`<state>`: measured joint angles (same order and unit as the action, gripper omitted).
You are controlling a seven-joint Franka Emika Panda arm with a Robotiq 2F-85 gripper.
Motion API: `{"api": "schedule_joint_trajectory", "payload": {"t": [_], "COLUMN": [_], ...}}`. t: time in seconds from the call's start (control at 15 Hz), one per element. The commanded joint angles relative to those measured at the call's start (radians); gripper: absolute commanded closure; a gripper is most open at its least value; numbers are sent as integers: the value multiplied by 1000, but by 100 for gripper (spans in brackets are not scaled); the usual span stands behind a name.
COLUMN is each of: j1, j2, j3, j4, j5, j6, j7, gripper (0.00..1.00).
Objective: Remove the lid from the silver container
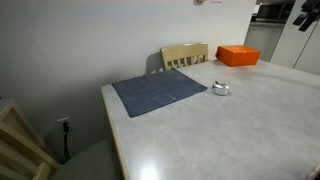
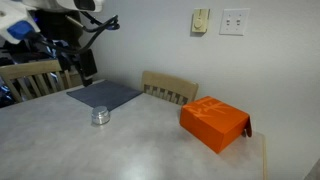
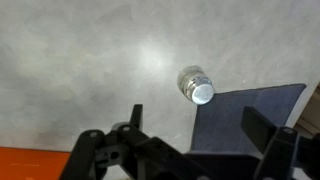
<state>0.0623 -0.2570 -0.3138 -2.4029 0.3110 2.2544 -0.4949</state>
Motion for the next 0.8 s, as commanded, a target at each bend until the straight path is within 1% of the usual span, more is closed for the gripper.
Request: {"api": "schedule_joint_trajectory", "payload": {"t": [0.0, 0.4, 0.53, 0.73], "j1": [-38, -52, -52, -47], "j2": [3, -1, 52, 174], "j3": [37, 56, 70, 100], "j4": [2, -4, 14, 55], "j5": [12, 2, -8, -32], "j6": [-4, 2, 28, 41], "j7": [-8, 0, 32, 86], "gripper": [0, 0, 0, 0]}}
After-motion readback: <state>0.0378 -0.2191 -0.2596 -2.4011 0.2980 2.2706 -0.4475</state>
